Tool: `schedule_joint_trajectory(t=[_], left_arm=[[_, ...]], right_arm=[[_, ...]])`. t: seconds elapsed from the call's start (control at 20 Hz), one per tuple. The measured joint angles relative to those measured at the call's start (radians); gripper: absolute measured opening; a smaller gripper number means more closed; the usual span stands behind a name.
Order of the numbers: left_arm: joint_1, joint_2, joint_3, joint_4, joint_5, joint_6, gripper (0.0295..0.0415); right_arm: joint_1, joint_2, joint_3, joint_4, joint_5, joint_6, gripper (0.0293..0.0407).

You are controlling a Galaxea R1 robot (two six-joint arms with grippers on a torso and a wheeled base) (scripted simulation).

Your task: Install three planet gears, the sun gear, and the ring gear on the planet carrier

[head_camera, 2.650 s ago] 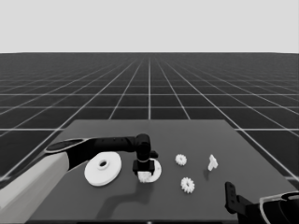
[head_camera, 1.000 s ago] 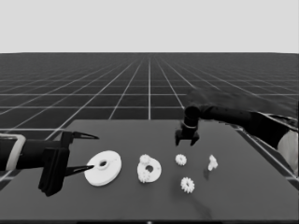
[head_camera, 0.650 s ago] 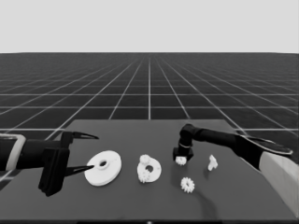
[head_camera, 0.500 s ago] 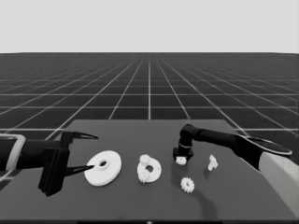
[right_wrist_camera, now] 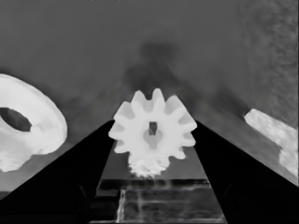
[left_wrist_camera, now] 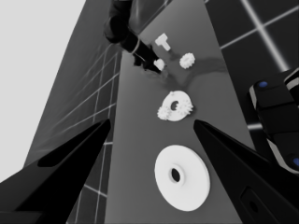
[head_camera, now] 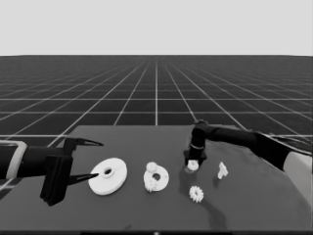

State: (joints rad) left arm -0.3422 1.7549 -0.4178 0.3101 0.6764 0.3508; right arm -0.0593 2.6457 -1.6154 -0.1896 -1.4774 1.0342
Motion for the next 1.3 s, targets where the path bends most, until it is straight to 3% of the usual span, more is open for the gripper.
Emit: schedule_joint_trajectory(t=[0.05,0.1,0.2,0.45,0.6,0.95,1.0,1.05,1.1,1.3], left_arm=[[0.0,0.0,0.0,0.0,0.0,0.0,0.0385],[0.0,0.0,0.0,0.0,0.0,0.0,0.0385],[0.0,0.0,0.0,0.0,0.0,0.0,0.0385],[0.0,0.0,0.0,0.0,0.0,0.0,0.0385],[0.0,0.0,0.0,0.0,0.0,0.0,0.0385],[0.0,0.0,0.0,0.0,0.0,0.0,0.0385],[0.0,0.0,0.0,0.0,0.0,0.0,0.0385],[0.0,0.0,0.0,0.0,0.0,0.0,0.0385],[0.0,0.0,0.0,0.0,0.0,0.0,0.0385],[0.0,0.0,0.0,0.0,0.0,0.0,0.0385]], right_arm=[[0.118,-0.02,0.051,0.082,-0.05,0.024,0.0312],[0.188,-0.019,0.05,0.136,-0.075,0.024,0.0312],[0.249,-0.01,0.028,0.185,-0.097,0.012,0.0312],[0.274,-0.003,0.01,0.208,-0.109,0.003,0.0312],[0.278,0.192,0.11,0.216,-0.102,0.297,0.0312],[0.28,0.263,0.088,0.218,-0.1,0.346,0.0312],[0.154,0.262,0.094,0.066,-0.071,0.351,0.0312],[0.043,0.269,0.065,-0.025,-0.052,0.333,0.0312],[-0.017,0.279,0.027,-0.075,-0.035,0.31,0.0312],[-0.081,0.298,-0.041,-0.13,-0.005,0.27,0.0312]])
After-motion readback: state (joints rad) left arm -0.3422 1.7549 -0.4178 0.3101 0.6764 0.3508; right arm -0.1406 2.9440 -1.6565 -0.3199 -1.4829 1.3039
